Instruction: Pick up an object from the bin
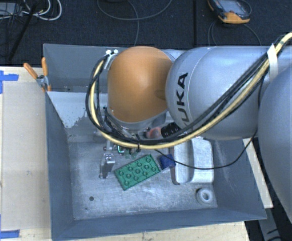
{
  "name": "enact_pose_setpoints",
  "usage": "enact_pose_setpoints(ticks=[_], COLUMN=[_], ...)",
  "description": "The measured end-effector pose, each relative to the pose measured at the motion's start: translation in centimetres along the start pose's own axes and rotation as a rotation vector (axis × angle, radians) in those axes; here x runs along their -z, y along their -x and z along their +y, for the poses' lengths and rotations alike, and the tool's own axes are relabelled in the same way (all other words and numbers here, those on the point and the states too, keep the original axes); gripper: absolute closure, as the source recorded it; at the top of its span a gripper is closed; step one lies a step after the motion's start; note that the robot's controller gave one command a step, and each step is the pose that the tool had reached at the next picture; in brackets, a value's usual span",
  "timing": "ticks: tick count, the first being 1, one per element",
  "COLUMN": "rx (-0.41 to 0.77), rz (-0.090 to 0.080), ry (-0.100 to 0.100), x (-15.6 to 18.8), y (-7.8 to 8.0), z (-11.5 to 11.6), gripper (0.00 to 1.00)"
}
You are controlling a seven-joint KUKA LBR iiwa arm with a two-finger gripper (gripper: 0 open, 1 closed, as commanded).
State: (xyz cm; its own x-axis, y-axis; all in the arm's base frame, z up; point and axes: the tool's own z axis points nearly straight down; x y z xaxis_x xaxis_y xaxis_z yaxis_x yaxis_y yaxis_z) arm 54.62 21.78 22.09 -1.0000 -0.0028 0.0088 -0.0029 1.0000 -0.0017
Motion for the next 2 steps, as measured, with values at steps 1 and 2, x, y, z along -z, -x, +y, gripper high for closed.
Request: enact_pose_setpoints(ticks=[1,2], rx=[0.102,0.089], rz=[0.001,-0.010], ry=[-0.001,0.005], x=[-10.2,-15.1], y=[-0.6,-0.4], z=[-9.5,-14.9], gripper=[0.00,0.00])
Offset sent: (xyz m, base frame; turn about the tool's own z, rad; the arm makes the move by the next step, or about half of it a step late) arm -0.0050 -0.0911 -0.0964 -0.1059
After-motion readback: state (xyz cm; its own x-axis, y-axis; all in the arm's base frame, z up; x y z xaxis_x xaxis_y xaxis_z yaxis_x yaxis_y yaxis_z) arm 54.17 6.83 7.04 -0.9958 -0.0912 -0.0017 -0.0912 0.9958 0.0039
